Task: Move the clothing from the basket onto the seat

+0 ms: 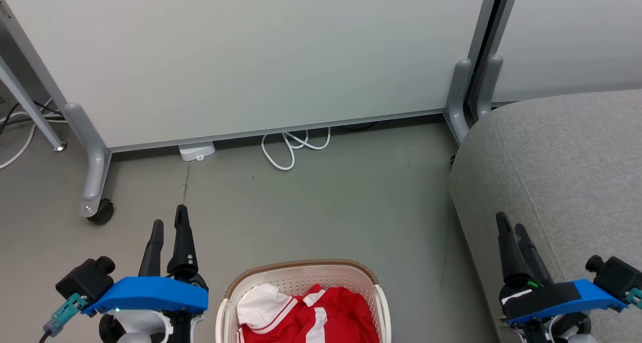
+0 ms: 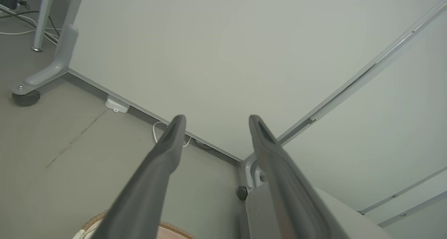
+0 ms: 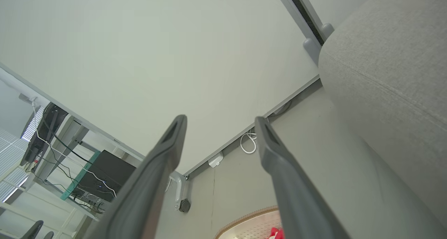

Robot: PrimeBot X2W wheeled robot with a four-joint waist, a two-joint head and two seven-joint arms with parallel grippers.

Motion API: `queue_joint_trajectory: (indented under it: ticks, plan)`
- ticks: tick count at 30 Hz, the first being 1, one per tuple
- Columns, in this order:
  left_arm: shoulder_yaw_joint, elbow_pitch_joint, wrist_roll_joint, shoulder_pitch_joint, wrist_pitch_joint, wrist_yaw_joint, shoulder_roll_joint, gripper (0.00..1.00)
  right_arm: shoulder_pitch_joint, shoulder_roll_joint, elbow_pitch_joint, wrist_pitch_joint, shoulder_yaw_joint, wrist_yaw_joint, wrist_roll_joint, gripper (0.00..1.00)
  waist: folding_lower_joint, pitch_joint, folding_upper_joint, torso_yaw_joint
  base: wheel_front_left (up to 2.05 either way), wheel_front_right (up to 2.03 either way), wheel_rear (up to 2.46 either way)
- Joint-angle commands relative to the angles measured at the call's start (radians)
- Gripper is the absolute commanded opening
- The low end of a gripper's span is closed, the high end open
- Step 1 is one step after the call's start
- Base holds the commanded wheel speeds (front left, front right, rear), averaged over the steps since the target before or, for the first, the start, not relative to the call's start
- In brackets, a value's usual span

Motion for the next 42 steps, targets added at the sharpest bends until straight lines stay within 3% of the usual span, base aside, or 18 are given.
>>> queue_joint_trajectory:
  ticks: [1, 42]
  plan:
    - [-0.008, -0.011, 0.033, -0.026, -0.011, 0.002, 0.008, 1.00, -0.022, -0.007, -0.010, -0.010, 0.004, 0.002, -0.034, 1.00, 0.0000, 0.000, 0.0000, 0.000, 0.00, 0.00, 0.00]
    - [-0.100, 0.031, 0.494, -0.042, -0.116, 0.033, 0.010, 1.00, -0.031, -0.009, 0.047, -0.116, 0.062, 0.002, -0.464, 1.00, 0.0000, -0.002, 0.0000, 0.015, 0.00, 0.00, 0.00]
